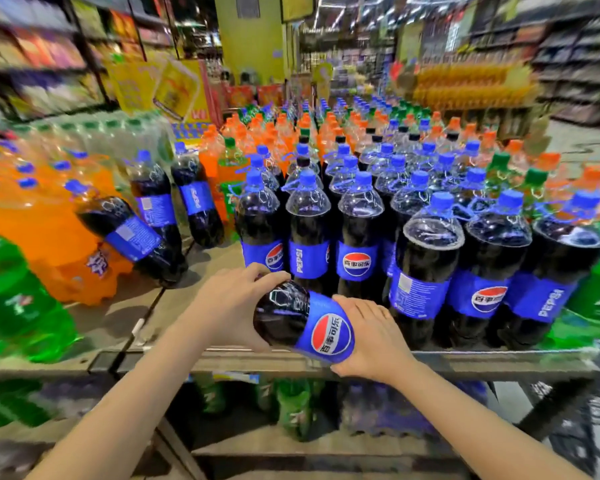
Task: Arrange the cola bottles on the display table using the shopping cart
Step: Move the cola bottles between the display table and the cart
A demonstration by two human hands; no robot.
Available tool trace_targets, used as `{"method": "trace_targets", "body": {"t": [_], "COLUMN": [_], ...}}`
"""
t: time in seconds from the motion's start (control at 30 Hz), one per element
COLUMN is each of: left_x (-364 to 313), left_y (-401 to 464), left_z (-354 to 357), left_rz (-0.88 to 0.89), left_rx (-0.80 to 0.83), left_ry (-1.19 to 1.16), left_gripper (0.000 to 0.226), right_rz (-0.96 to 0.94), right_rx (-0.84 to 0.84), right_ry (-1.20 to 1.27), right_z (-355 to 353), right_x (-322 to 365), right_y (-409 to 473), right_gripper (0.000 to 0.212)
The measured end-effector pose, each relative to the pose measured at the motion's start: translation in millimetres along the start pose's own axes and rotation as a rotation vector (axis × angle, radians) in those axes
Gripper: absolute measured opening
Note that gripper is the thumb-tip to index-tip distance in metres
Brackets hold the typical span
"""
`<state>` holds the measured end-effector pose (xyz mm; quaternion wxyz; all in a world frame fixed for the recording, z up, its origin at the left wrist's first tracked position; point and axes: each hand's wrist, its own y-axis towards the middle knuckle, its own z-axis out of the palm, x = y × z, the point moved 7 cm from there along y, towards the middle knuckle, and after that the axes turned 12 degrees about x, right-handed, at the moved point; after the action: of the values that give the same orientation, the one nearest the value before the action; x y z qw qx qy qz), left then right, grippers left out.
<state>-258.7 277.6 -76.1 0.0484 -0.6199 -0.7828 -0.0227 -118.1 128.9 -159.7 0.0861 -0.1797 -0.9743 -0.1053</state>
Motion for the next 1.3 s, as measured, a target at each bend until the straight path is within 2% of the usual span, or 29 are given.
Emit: {"method": "trace_targets", "body": {"t": [0.1,0.27,0.43,0.6,0.73,0.87,0.9,0.97,1.03,1.07,1.17,1.23,1.3], "left_x": [15,29,30,29,17,1,1,13,16,12,0,-7,-13], "left_y": [14,42,56,59,73,77,74,66,70,75,85,88,93], "left_z": [-16,-11,10,16,3,-21,-29,-39,-30,-25,-22,-28,-34], "left_rz": [-0.025,-0.065,-0.051,-0.048,0.016,0.054,0.032,-0.079,-0.155,-0.165,-0.153,-0.114,-0.087], "left_rx": [-0.02,0.027,0.066,0.061,0.049,-0.113,-0.213,-0.382,-0.336,-0.287,-0.278,-0.281,-0.304], "left_ry": [0.041,0.101,0.126,0.128,0.217,0.237,0.159,-0.248,-0.727,-0.833,-0.842,-0.825,-0.801], "left_gripper": [0.108,0.11,0.108,0.109,0.109,0.112,0.115,0.122,0.116,0.105,0.085,0.087,0.094], "right_rz": [0.019,0.041,0.04,0.025,0.0,0.059,0.086,0.156,0.175,0.167,0.111,0.038,-0.038], "right_rx": [-0.008,0.074,0.153,0.153,0.098,-0.019,-0.067,-0.147,-0.165,-0.16,-0.167,-0.2,-0.324], "right_ry": [0.028,0.055,0.108,0.17,0.258,0.447,0.49,0.595,0.67,0.689,0.668,0.508,0.355], "right_z": [-5,14,38,43,29,18,15,12,12,13,-2,-30,-70], "right_x": [-5,-17,-21,-24,-6,-15,-22,-36,-39,-39,-38,-40,-47], "right_y": [28,64,69,72,84,78,74,68,64,63,48,30,7], "right_gripper": [0.108,0.11,0.111,0.112,0.124,0.121,0.12,0.12,0.12,0.12,0.109,0.092,0.075]}}
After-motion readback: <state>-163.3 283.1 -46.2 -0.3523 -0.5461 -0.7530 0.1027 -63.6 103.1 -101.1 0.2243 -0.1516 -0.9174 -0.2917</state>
